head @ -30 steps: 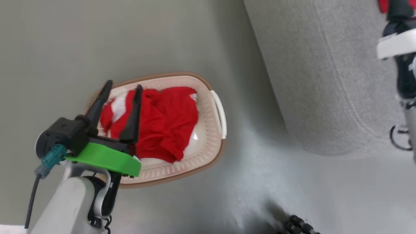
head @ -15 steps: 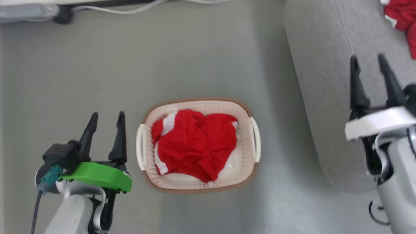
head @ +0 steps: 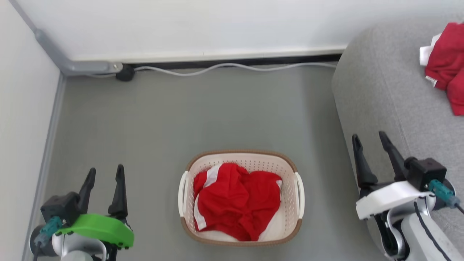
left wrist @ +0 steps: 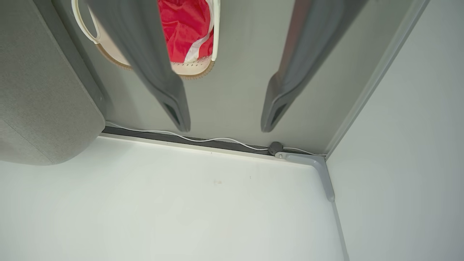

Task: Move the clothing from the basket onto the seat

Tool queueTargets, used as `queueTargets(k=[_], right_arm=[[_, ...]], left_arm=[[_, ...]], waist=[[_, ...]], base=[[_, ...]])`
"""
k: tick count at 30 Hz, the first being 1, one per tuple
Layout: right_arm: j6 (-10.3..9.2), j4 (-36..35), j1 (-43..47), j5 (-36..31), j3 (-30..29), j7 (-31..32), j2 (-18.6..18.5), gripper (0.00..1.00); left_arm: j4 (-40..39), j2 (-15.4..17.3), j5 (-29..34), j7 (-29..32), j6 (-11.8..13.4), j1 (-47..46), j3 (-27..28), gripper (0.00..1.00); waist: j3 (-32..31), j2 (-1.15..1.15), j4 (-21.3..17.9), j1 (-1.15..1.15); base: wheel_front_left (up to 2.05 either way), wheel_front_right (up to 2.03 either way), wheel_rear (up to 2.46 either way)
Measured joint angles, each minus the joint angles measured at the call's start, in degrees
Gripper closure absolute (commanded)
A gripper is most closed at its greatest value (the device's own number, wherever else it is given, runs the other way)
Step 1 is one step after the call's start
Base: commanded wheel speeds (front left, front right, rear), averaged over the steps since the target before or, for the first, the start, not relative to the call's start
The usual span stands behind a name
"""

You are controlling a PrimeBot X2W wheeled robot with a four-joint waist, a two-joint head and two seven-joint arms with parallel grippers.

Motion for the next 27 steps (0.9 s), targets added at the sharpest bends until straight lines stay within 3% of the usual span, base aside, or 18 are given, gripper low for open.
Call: queueTargets(k=[12, 27], right_arm=[[-0.53, -1.5, 8.1, -0.5, 0.0, 0.0, 0.2, 0.0], [-1.01, -7.5, 9.3, -2.1, -0.8, 0.0, -0.5, 0.0]], left_arm=[[-0.3, 0.7, -1.2, 0.0, -0.9, 5.9, -0.4, 0.0], [-4.9, 1.5, -1.1, 0.7, -1.2, 6.3, -1.8, 0.0]], waist=[[-9.6, 0.0, -1.9, 0.0], [-7.8, 0.0, -5.4, 0.0]], base=[[0.0, 0.0, 0.0], [0.0, 0.0, 0.0]])
